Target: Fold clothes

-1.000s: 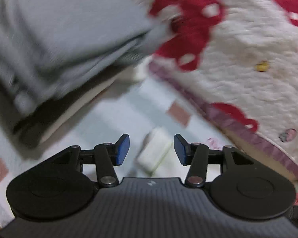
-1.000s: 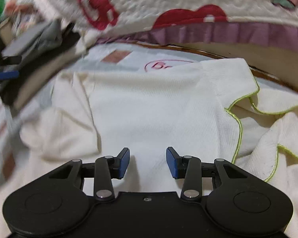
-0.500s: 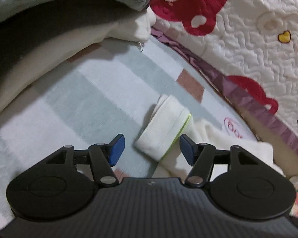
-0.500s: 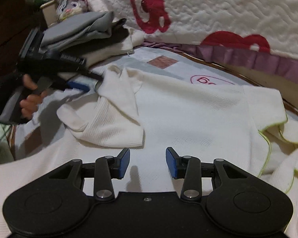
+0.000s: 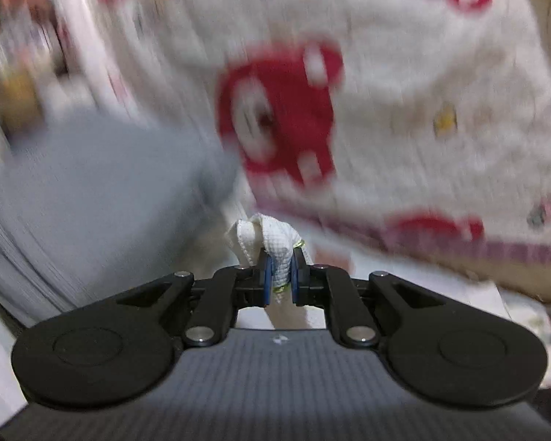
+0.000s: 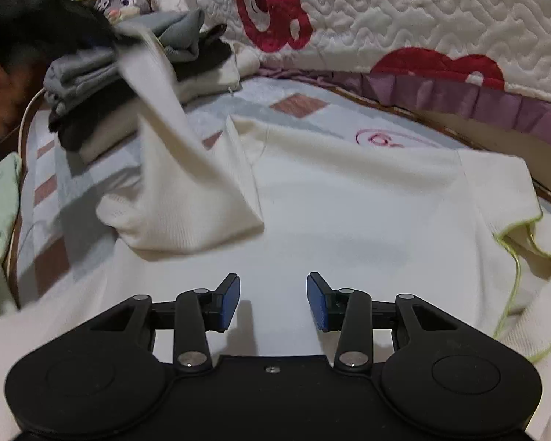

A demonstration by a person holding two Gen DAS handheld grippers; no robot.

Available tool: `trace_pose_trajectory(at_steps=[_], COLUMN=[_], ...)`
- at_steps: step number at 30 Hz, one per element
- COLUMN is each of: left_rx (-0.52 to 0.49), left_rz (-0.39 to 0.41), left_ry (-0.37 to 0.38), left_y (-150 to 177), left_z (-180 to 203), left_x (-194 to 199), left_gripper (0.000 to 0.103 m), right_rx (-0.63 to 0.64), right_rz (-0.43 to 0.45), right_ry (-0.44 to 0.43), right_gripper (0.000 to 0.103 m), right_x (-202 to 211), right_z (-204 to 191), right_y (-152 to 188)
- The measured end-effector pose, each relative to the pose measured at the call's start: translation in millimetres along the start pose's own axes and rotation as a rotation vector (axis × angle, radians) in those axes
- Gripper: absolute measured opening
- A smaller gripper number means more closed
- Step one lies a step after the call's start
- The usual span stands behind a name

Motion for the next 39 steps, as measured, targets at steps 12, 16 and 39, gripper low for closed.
trace_pose_trajectory(at_steps=[12, 16, 39], left_rx=[-0.201, -0.155, -0.064], left_rz=[0.088, 0.047, -0.008], left_ry=[-0.396, -0.454, -0.641], left_y=[-80, -71, -88], left_z=[-73, -101, -169], left_x=[31, 19, -20], left_gripper=[0.009, 0.009, 0.008], right_rx=[-0.052, -0.018, 0.078], right_rz=[0.022, -0.003, -0.051], right_ry=[-0.045, -0.048, -0.156], right_gripper=[0.046, 0.046, 0.047], right_x=[-7, -12, -33], right_z=[-19, -27, -66], right_y=[-11, -7, 2])
Point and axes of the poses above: each gripper's, at about its wrist camera, not at the fingertips, and x roughly against the way its jaws point, z to its right, y to its underside, the point moved 2 cm from there along -x, roughly the way its jaws point, and after that the axes turned 2 degrees about -x, right-handed, at the moved point
